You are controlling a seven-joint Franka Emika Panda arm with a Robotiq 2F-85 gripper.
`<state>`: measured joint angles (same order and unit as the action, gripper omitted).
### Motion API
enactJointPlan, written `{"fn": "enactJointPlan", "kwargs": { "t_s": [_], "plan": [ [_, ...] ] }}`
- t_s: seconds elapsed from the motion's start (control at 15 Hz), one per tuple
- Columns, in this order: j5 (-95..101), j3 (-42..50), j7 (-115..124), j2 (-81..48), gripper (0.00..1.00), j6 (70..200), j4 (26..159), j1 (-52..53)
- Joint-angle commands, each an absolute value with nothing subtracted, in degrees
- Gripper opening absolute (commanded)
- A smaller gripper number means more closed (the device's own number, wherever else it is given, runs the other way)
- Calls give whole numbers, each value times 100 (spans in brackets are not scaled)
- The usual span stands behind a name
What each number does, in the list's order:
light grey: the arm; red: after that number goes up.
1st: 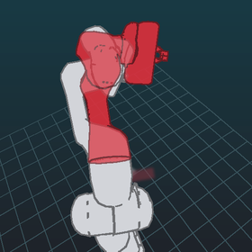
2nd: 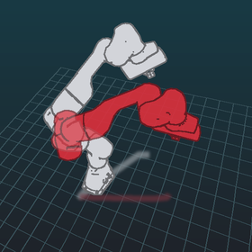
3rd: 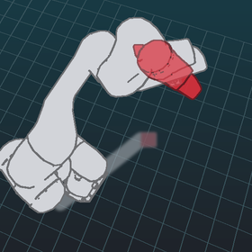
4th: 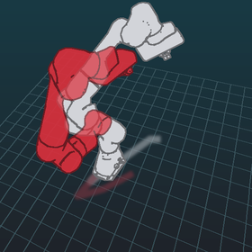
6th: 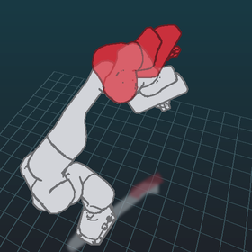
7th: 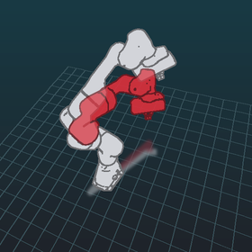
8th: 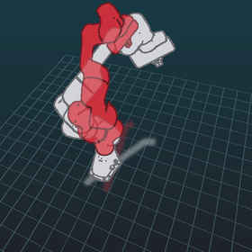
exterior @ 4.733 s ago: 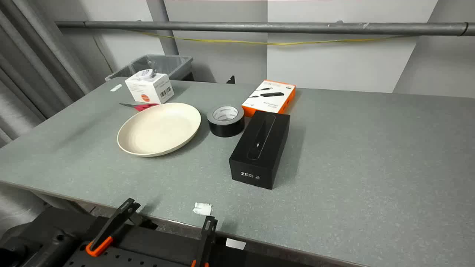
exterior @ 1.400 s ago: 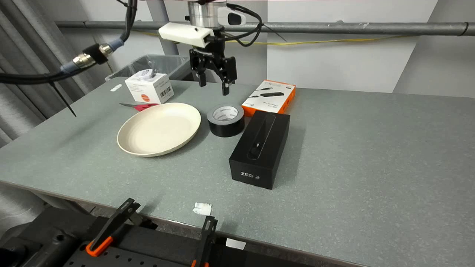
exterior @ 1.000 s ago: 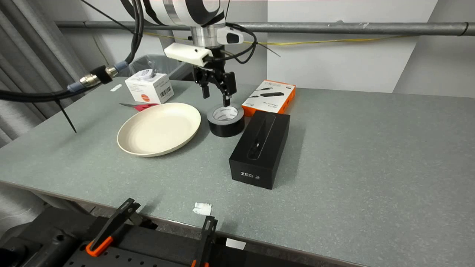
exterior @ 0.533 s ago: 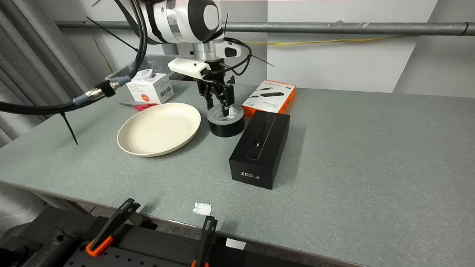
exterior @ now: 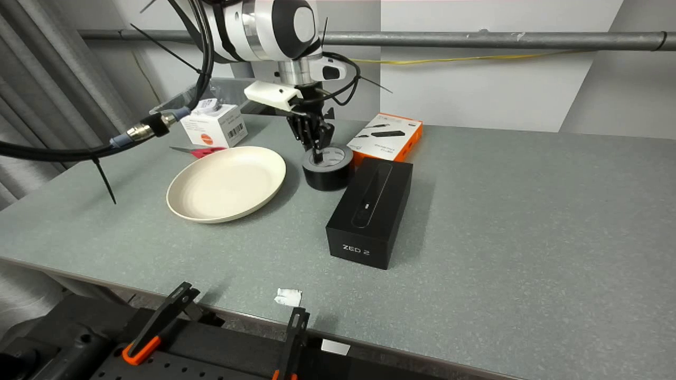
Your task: Put the black tape on the plate
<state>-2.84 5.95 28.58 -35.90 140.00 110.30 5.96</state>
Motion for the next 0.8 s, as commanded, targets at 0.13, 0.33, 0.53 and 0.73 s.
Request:
{"fn": "enactJointPlan", "kwargs": {
  "t_s": [0.13, 0.33, 0.53, 0.73],
  "plan": [
    [-191, 718, 3003, -3161, 6, 13781, 11265, 753],
    [-49, 613, 2744, -2420, 6, 13919, 11956, 850],
    [430, 525, 2659, -1633, 6, 14156, 12650, 1117],
    [1073, 297, 2723, -1294, 6, 14198, 12916, 1380]
  ]
}}
